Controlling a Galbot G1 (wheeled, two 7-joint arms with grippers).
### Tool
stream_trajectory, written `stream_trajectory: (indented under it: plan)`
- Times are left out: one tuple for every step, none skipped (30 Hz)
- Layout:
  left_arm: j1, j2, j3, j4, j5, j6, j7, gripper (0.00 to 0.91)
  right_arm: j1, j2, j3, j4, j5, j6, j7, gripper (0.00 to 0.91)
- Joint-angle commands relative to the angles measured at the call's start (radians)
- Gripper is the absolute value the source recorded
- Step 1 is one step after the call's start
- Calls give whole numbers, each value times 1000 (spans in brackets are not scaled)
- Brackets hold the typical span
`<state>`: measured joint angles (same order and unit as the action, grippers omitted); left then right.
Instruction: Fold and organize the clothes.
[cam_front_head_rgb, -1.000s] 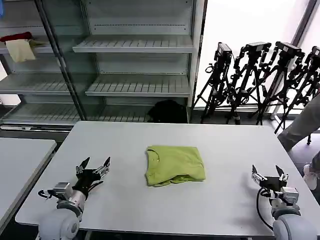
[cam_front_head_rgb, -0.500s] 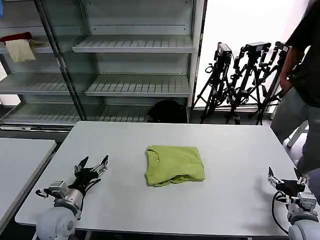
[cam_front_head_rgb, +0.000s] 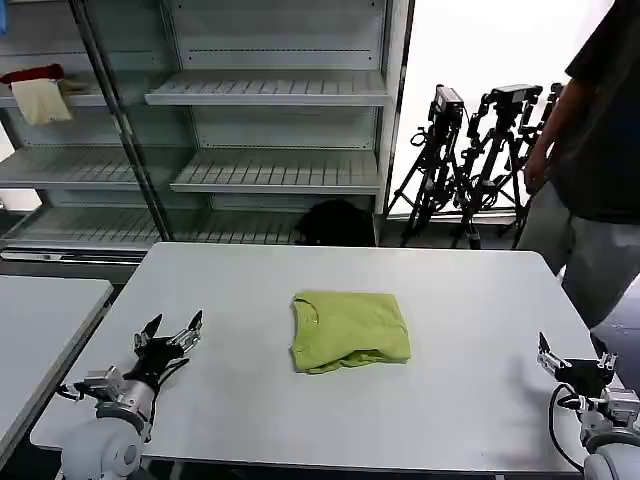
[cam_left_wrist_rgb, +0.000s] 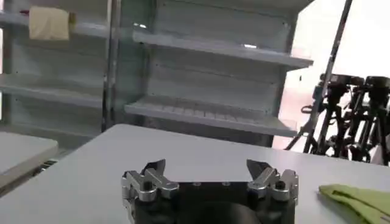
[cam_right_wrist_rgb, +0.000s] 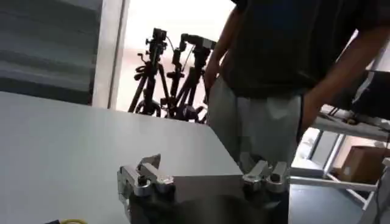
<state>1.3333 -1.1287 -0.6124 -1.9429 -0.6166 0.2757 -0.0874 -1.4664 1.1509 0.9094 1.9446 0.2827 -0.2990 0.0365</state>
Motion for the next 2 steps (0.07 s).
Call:
stream_trajectory:
  plan:
    - [14, 11, -7, 6, -10, -47, -11, 907, -11, 0, 8, 5, 7, 6, -7, 907]
    - [16, 12, -8, 5, -10, -49, -11, 907, -11, 0, 6, 4, 11, 0, -4, 907]
